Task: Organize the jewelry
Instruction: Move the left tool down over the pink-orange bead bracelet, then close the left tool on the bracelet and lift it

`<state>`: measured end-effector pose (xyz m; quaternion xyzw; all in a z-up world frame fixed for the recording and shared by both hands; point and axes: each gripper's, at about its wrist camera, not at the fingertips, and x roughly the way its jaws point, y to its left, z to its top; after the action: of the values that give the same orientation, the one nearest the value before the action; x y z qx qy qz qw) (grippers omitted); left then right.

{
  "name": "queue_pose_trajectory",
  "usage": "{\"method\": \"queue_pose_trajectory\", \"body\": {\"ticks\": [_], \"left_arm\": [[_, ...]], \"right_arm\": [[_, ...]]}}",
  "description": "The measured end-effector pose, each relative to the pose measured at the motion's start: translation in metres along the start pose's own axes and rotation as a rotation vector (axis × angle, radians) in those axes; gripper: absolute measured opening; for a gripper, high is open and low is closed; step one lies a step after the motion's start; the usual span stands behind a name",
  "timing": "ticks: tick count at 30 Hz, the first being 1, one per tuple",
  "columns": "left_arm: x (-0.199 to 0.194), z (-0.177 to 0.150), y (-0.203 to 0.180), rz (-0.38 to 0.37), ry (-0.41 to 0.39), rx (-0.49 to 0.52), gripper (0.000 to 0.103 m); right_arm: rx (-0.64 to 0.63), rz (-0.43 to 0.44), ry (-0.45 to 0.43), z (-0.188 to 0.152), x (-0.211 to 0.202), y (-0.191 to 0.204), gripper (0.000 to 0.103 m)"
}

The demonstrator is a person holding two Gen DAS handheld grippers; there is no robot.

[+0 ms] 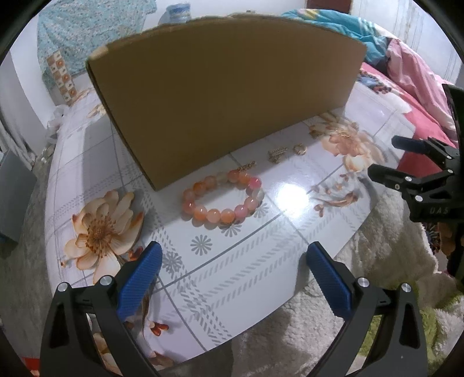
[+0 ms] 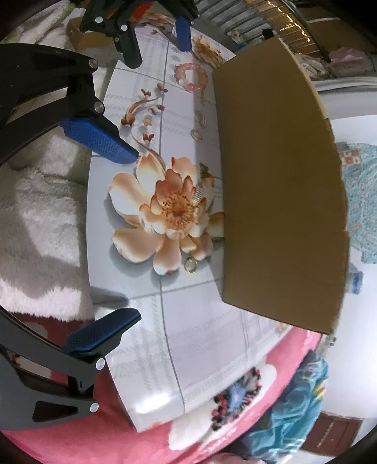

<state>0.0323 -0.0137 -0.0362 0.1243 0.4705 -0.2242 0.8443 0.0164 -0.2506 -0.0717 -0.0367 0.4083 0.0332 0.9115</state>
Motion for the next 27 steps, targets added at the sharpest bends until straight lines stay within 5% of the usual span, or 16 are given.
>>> {"method": "queue_pose_trajectory", "body": {"ticks": [3, 8, 19, 27], "left_arm": [[-0.017, 0.004, -0.005, -0.014, -0.097, 0.036, 0.095], [-0.025, 0.016, -0.012, -0.050, -0.150, 0.063, 0.065], [0.006, 0.022, -0.024, -0.047, -0.023, 0.153, 0.024], [-0.007, 0.002, -0.001, -0.077, 0.018, 0.060, 0.019]], "right_arm": [[-0.015, 0.055, -0.069, 0.000, -0.014, 0.001, 0.095], [-0.002, 0.113, -0.090, 0.000, -0.018, 0.002, 0.084], [0.024, 0.160, -0.091, 0.004, -0.013, 0.002, 0.075], [0.021, 0.187, -0.089, 0.006, -0.011, 0.007, 0.073]]}}
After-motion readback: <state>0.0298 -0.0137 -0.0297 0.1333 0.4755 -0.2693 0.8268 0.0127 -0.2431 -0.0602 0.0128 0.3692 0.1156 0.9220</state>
